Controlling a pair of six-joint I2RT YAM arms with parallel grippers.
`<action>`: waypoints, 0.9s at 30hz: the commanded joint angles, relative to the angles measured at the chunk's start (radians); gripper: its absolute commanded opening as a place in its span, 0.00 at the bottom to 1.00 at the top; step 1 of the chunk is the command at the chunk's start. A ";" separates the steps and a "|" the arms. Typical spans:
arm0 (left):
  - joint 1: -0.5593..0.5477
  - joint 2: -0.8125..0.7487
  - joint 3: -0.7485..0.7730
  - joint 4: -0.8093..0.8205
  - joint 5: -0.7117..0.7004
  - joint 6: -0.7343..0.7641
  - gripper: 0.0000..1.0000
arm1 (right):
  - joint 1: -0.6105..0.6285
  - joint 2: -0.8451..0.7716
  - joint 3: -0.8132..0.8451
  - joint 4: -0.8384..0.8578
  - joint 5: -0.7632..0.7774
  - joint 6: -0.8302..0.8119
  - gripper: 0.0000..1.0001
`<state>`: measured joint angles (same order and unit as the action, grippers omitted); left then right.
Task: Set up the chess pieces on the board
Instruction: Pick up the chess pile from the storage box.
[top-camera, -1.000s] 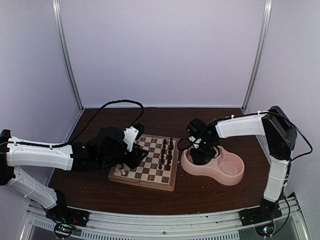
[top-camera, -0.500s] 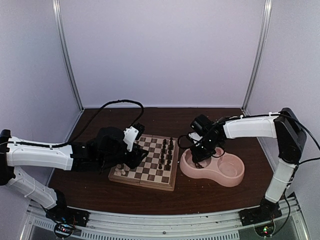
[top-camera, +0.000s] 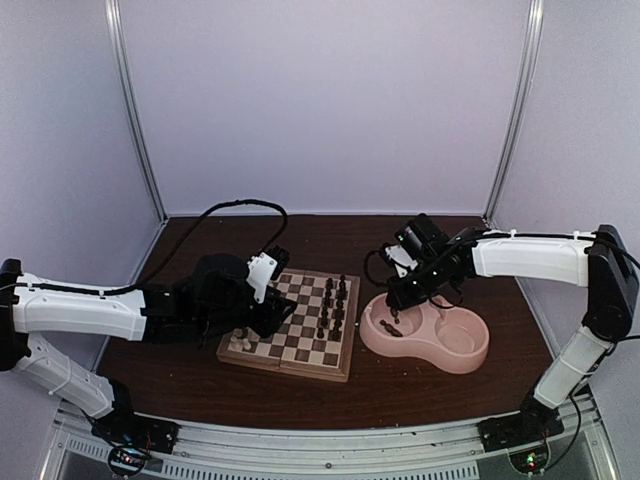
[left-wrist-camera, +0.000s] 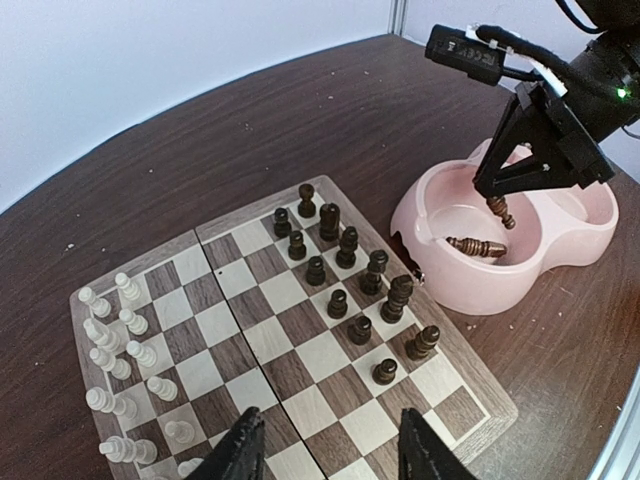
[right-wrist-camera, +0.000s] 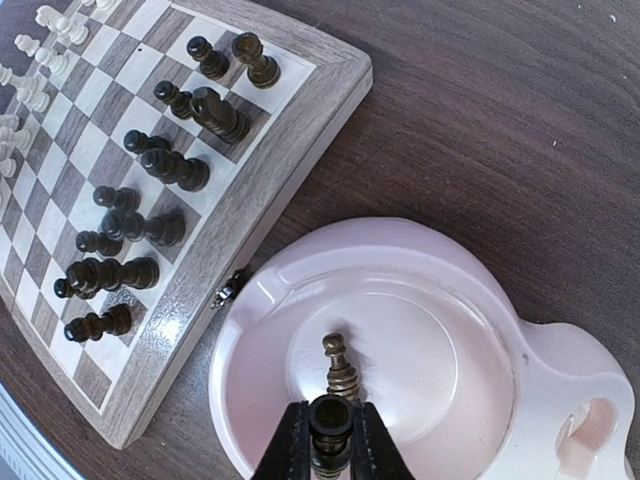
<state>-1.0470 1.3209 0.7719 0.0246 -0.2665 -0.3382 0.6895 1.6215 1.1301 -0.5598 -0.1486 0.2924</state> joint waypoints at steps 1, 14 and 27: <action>0.006 -0.012 0.005 0.017 0.005 0.010 0.46 | 0.001 -0.038 -0.026 0.031 0.044 0.001 0.09; 0.005 -0.035 -0.044 0.136 0.223 0.026 0.49 | 0.001 -0.271 -0.219 0.313 -0.053 0.051 0.08; -0.008 -0.093 -0.147 0.328 0.345 0.086 0.50 | 0.019 -0.316 -0.339 0.752 -0.329 0.311 0.01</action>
<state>-1.0470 1.2453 0.6426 0.2306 0.0402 -0.2855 0.6918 1.3090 0.8066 -0.0097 -0.3988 0.4908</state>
